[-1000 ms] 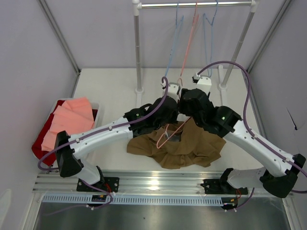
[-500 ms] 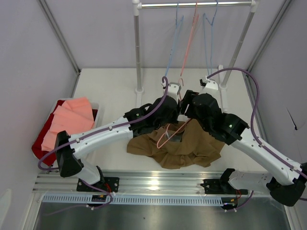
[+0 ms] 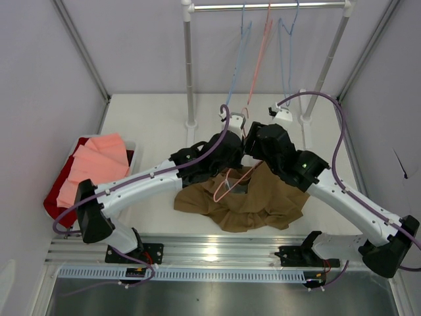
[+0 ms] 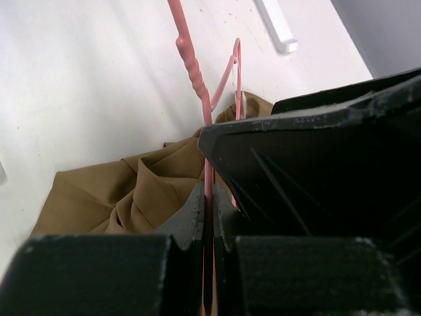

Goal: Place the skirt on the hanger

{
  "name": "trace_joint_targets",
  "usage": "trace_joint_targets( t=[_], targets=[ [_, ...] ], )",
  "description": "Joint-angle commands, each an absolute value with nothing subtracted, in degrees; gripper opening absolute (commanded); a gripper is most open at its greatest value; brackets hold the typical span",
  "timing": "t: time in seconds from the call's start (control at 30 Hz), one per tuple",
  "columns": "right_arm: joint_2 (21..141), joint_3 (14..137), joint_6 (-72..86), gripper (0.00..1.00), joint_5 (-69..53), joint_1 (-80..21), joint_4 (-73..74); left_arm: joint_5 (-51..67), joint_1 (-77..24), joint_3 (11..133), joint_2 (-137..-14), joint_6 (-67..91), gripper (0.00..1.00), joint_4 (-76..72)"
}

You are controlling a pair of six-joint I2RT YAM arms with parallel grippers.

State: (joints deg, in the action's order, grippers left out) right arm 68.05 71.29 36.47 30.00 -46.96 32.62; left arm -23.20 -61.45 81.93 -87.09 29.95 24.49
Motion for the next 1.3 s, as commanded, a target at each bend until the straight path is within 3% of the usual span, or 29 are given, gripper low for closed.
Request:
trace_joint_targets(
  t=[0.0, 0.3, 1.0, 1.27],
  targets=[
    [70.5, 73.0, 37.9, 0.63, 28.0, -47.2, 28.2, -17.3, -62.7, 82.2, -84.0, 30.0, 0.0, 15.5],
    [69.6, 71.1, 40.8, 0.68, 22.6, -45.8, 25.0, -15.3, -62.7, 78.6, -83.0, 29.7, 0.0, 11.3],
    [72.9, 71.4, 41.7, 0.61, 23.6, -44.6, 26.6, -13.7, -62.7, 72.8, -82.2, 27.7, 0.0, 3.9],
    [69.8, 73.2, 34.0, 0.73, 21.5, -44.6, 24.1, -21.8, -61.5, 76.2, -80.6, 28.2, 0.0, 13.2]
  ],
)
